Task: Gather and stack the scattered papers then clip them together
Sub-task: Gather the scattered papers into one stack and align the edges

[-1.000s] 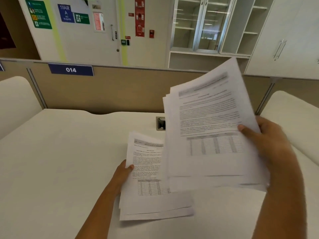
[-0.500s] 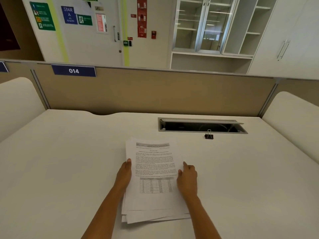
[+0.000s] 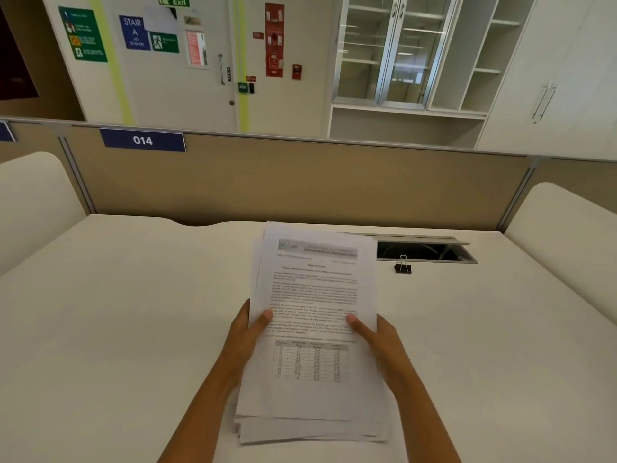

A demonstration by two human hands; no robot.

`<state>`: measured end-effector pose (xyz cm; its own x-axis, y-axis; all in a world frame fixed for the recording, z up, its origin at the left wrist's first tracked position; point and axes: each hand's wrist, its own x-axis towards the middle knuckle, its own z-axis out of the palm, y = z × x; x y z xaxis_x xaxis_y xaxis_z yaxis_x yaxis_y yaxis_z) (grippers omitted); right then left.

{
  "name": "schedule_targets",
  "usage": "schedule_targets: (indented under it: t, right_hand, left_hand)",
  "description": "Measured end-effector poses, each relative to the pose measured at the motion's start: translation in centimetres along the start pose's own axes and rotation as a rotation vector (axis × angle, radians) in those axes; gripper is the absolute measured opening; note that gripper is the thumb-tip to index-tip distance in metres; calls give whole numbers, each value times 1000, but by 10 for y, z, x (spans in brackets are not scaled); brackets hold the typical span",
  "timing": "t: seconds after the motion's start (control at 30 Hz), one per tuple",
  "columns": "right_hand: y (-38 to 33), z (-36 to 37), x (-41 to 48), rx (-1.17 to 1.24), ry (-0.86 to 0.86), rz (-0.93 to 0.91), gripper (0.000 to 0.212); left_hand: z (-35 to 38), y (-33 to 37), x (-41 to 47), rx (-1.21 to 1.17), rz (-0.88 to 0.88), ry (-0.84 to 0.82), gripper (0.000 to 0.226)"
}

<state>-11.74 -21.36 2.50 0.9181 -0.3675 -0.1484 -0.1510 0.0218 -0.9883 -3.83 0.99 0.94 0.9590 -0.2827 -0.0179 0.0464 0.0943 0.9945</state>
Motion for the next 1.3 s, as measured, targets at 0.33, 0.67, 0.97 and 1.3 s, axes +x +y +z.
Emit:
schedule_targets:
  t: [0.33,0.67,0.97,1.3]
  right_hand:
    - [-55,2,-17,94,54,-327,22]
    - [-78,1,-30,108,109,-408,25]
    - [-149,15,-50,221,329,-601,42]
    - [-149,14,-48,208,378,-546,24]
  left_hand:
    - [32,70,5,4,211,-33,44]
    - [31,95,-1,7,274,23,32]
    - [46,157,-13,-86,315,108,58]
    - [51,160,-16,-1,351,193,47]
